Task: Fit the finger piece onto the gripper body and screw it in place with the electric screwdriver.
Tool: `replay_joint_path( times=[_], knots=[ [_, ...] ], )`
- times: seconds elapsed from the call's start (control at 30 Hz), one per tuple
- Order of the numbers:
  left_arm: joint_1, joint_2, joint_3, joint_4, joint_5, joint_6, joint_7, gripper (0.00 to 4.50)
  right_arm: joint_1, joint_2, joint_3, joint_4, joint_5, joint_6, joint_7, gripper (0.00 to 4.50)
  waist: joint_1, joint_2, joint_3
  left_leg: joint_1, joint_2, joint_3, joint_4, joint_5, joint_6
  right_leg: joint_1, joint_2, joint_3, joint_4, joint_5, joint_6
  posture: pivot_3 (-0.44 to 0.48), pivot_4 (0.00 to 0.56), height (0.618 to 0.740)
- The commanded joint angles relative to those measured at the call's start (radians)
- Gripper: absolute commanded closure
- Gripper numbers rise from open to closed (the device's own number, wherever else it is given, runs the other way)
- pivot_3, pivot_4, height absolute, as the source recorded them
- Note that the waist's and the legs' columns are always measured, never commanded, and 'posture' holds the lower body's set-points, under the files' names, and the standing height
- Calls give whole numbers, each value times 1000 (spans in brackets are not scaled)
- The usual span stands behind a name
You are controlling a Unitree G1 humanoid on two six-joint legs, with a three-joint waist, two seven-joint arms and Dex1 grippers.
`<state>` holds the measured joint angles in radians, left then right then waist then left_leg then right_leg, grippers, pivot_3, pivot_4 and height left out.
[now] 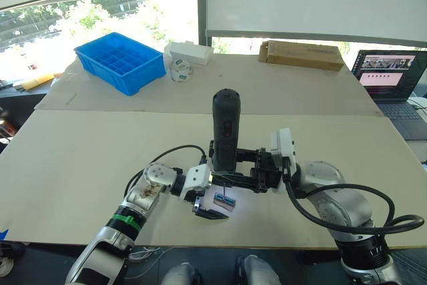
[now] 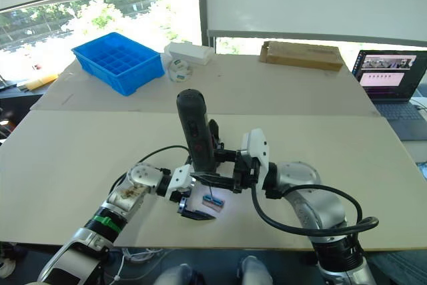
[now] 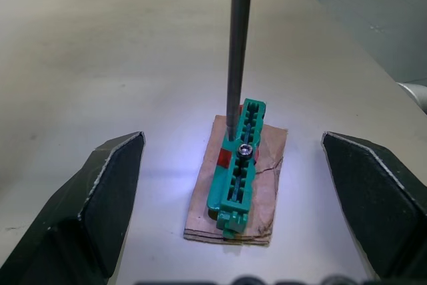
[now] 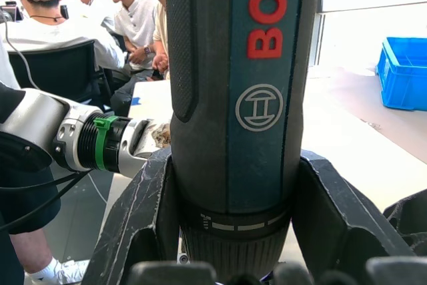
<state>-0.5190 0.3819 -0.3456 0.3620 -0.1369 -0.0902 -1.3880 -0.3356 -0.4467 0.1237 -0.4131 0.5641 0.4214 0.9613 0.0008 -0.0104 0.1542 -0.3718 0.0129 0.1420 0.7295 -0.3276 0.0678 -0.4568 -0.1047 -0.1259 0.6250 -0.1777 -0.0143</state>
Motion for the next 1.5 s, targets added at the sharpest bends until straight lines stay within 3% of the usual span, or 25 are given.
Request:
replay_joint_path(
  times=[0.03,1.5],
  knots=[
    [-20,-2,3,-15,-2,-19,0,0,-9,2,-13,-32,21,-25,6,2577,0,0,0,0,0,0,0,0,0,0,0,0,0,0,0,0,150,738],
    [-28,-6,-5,-20,0,-22,5,0,-9,3,-6,-36,35,13,-6,2577,0,0,0,0,0,0,0,0,0,0,0,0,0,0,0,0,150,738]
  ],
)
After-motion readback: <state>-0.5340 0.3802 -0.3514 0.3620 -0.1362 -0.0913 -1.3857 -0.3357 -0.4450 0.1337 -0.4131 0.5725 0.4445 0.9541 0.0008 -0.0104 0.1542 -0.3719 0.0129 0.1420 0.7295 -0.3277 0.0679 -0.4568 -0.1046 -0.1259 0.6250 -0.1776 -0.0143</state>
